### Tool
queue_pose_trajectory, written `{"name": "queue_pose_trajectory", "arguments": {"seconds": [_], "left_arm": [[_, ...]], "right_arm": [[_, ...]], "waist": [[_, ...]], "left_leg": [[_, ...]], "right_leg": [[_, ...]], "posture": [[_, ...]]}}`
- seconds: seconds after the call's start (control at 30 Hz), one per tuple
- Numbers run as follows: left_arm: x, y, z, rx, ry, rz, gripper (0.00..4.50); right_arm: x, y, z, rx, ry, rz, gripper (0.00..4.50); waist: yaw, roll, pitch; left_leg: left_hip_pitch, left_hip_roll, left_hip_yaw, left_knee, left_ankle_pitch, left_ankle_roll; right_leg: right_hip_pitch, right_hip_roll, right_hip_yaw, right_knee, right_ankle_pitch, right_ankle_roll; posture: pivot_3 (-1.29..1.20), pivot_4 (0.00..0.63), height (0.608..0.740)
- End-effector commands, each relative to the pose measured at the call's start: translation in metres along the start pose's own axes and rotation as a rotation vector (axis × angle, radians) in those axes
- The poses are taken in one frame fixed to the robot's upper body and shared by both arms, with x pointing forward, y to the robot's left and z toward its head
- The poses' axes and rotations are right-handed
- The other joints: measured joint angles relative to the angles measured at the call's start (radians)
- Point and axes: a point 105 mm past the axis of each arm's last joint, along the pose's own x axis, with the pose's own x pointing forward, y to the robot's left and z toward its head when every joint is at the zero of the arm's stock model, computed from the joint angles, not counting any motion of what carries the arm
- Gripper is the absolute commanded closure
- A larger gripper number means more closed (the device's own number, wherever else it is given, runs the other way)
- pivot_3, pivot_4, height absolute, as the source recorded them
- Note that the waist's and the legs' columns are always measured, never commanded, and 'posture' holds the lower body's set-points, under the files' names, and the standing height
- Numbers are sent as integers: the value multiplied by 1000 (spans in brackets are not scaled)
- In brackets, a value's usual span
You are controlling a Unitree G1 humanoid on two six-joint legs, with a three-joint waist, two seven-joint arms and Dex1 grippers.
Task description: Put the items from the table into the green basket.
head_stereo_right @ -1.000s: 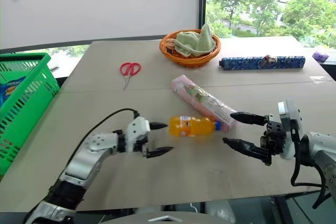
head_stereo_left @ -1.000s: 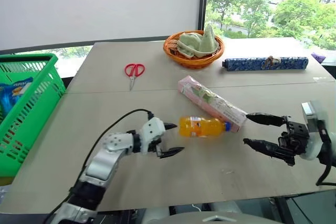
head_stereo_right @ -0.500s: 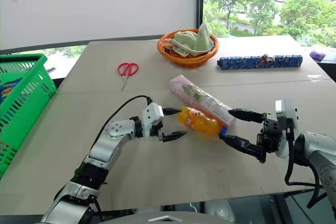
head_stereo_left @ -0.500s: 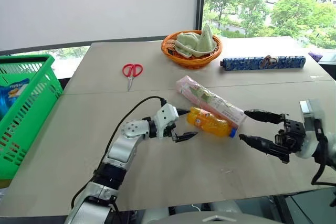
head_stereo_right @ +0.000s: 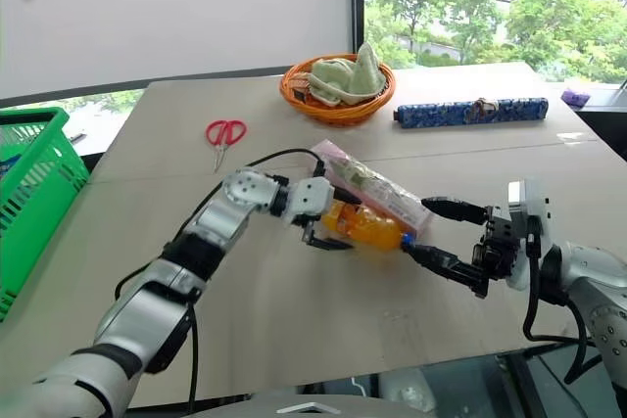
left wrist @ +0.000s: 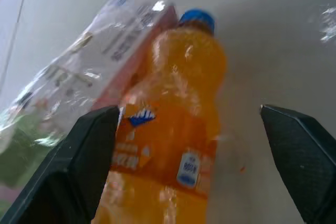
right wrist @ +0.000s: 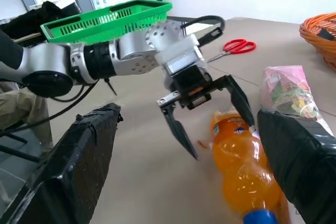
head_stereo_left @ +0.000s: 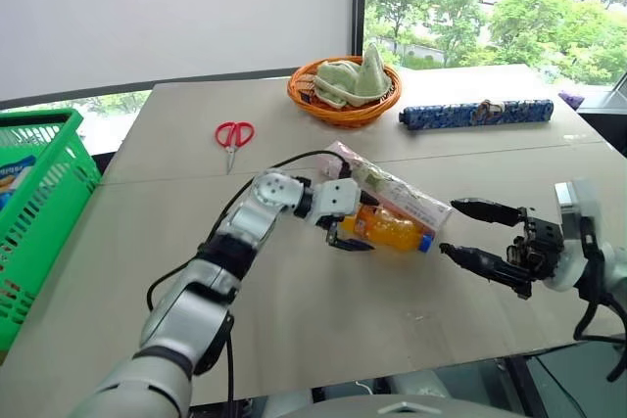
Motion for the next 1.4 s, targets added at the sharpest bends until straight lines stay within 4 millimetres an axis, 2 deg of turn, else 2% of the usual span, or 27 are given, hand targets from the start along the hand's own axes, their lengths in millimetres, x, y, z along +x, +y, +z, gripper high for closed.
{"name": "queue_pose_trajectory", "arguments": {"seconds": [0.03,0.27,0.37,0.4,0.43,0.53,0.63,0.7,0.77,0.87,0.97,1.0,1.03,1.1,1.17,1.2,1.27,1.33,1.4], "left_arm": [[6,9,-8,19,99,-26,74],[25,0,-7,37,137,-124,74],[30,-3,0,38,101,-141,895],[30,-2,1,35,93,-133,1338],[30,-1,2,33,91,-128,1476],[28,4,1,25,87,-84,1474],[19,18,13,-38,-22,36,1474],[2,38,27,-124,-141,191,1474],[-19,58,29,-208,-179,354,1474],[-81,92,29,-322,-199,707,1474],[-153,108,12,-416,-121,1050,1474],[-191,109,-1,-435,-40,1215,1474],[-234,105,-13,-444,43,1384,1474],[-301,89,-25,-451,139,1634,1474],[-339,73,-32,-447,192,1765,1474],[-364,55,-48,-468,330,1847,1474],[-404,21,-66,-509,512,1975,1474],[-434,-3,-69,-524,602,2089,1474],[-458,-23,-66,-532,652,2196,1474]], "right_arm": [[-4,-4,-10,-49,75,-30,0],[-12,-9,-33,-95,276,-61,0],[-13,-11,-31,-93,259,-71,0],[-13,-11,-28,-88,241,-75,0],[-13,-11,-27,-86,233,-76,0],[-14,-11,-27,-92,232,-68,0],[-10,-11,-22,-104,181,-65,0],[-6,-10,-12,-105,113,-59,0],[-3,-8,-7,-111,78,-50,0],[10,-1,8,-179,56,3,0],[25,1,44,-185,-105,21,0],[30,1,53,-193,-140,30,0],[34,0,60,-202,-164,36,0],[41,-2,69,-217,-189,35,0],[44,-2,73,-205,-208,51,0],[47,2,73,-190,-211,88,0],[52,6,71,-191,-183,141,0],[57,8,68,-194,-165,178,0],[60,8,69,-180,-171,198,0]], "waist": [[-1,0,0],[-13,0,0],[-18,0,0],[-19,0,0],[-19,0,0],[-19,0,0],[-19,0,0],[-23,0,1],[-25,-1,1],[-38,0,1],[-59,0,1],[-63,0,1],[-66,-1,1],[-72,-1,2],[-68,-2,2],[-60,-2,2],[-31,-3,2],[-6,-6,2],[22,-15,2]], "left_leg": [[0,0,0,0,0,0],[-2,0,1,1,-2,2],[-1,0,1,1,-2,2],[-1,0,1,1,-2,2],[-1,0,1,1,-2,2],[-1,0,1,1,-2,2],[-2,0,1,1,-2,2],[-2,0,1,2,-2,2],[-2,0,1,2,-2,2],[-2,0,0,3,-2,2],[-1,1,0,3,-2,2],[-1,1,0,3,-2,2],[-1,1,-1,3,-2,2],[-1,1,-1,2,-2,2],[-1,1,-1,1,-2,1],[-2,1,-1,0,-1,-1],[-3,0,-1,0,0,-3],[-4,-1,-1,0,-1,-3],[-5,-1,0,1,-3,1]], "right_leg": [[0,0,0,0,0,1],[-1,-1,1,0,-1,1],[-1,-1,1,0,-1,2],[-1,-1,1,0,-1,2],[-1,-1,1,0,-1,1],[-1,-1,1,0,-1,2],[-1,-2,1,0,-1,1],[-1,-2,1,0,-1,1],[-1,-2,1,1,-1,1],[-1,-2,1,2,-1,2],[-1,-1,1,3,-1,1],[-1,-1,1,3,-1,1],[-1,-1,1,4,0,1],[-1,-1,1,3,0,0],[-2,-1,1,3,1,-1],[-3,-1,1,2,1,-1],[-3,-2,1,1,1,-1],[-4,-4,1,1,1,-1],[-6,-5,0,2,1,-1]], "posture": [[-295,0,740],[-298,0,740],[-298,0,740],[-298,0,740],[-298,0,740],[-302,0,740],[-298,0,740],[-299,0,740],[-299,0,740],[-284,0,740],[-259,0,740],[-246,0,740],[-238,0,740],[-215,0,740],[-169,0,740],[-146,0,740],[-136,0,740],[-127,0,740],[-107,0,740]]}}
